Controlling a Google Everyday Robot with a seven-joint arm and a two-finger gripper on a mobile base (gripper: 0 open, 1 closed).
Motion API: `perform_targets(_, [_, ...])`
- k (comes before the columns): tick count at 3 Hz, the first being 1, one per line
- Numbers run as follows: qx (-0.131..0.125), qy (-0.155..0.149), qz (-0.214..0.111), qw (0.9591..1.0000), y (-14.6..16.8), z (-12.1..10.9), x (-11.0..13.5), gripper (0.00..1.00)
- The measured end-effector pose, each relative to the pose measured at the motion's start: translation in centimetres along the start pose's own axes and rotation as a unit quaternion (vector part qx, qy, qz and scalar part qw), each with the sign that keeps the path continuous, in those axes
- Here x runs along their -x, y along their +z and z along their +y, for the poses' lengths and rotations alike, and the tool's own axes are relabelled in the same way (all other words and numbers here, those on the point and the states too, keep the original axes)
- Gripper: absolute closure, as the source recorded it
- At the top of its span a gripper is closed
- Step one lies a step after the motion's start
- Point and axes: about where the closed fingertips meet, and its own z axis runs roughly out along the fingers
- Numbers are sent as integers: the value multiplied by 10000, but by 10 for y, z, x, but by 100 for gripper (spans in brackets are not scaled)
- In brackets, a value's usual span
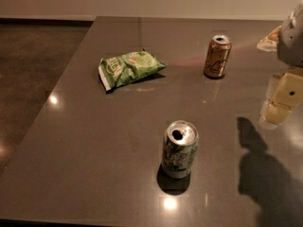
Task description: Pick 7up can
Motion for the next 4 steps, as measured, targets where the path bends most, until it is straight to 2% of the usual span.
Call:
perform_targets(1, [0, 0, 0, 10000, 0, 0, 0, 0])
perform_targets(2, [251, -129, -473, 9985, 5, 25, 14, 0])
perform_targets(3, [621, -335, -1061, 9918, 16, 57, 37, 0])
perform_targets(4, [841, -447, -1563, 9831, 26, 82, 57, 0])
